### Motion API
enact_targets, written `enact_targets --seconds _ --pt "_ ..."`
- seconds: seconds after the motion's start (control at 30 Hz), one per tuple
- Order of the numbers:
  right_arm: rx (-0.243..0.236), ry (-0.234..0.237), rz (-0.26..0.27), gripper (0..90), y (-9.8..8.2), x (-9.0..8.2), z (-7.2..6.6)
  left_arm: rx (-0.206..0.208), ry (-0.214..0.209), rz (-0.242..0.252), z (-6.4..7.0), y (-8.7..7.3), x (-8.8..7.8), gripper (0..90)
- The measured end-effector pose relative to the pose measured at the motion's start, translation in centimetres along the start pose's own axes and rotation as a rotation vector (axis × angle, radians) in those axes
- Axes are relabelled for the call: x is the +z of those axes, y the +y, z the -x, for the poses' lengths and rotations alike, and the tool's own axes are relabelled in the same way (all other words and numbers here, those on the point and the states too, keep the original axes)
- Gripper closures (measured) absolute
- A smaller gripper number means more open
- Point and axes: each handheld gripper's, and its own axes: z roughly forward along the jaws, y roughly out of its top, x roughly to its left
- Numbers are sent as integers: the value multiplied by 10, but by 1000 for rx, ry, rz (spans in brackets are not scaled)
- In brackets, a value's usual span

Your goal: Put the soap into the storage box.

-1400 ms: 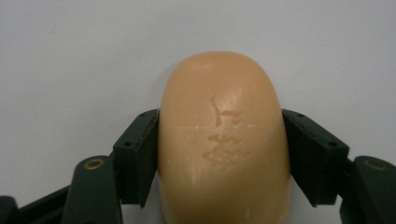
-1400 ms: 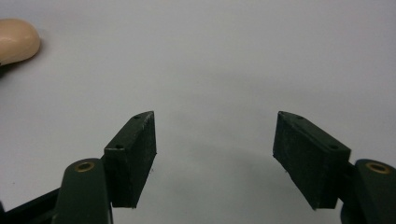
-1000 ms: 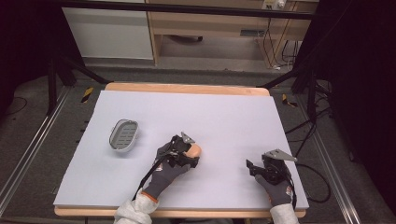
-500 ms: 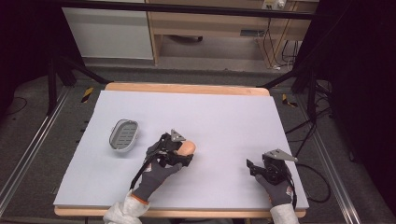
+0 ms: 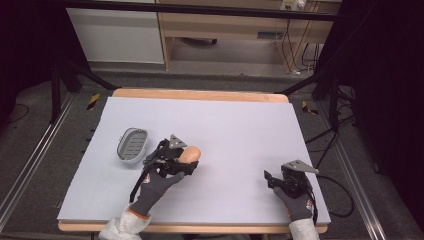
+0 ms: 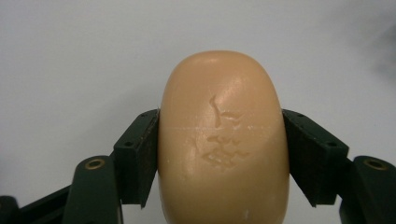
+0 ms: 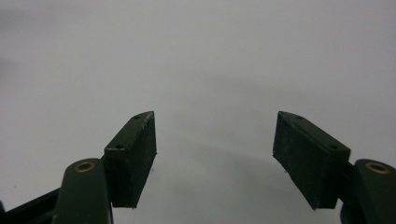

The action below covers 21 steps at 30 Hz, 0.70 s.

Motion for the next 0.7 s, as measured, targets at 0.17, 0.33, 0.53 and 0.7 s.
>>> enact_targets --seconds 0.17,0.33,0.53,0.7 --pt "-2 -3 -2 300 0 0 -1 -12 7 14 -7 -1 -10 319" --pt "2 -5 0 299 -2 -3 -3 -22 11 34 -13 0 -18 319" --pt "16 -7 -1 300 -3 -4 -1 -33 23 41 -22 -2 -26 319" --pt "1 -9 -1 299 -2 -3 -2 -48 43 50 -35 -6 -38 319"
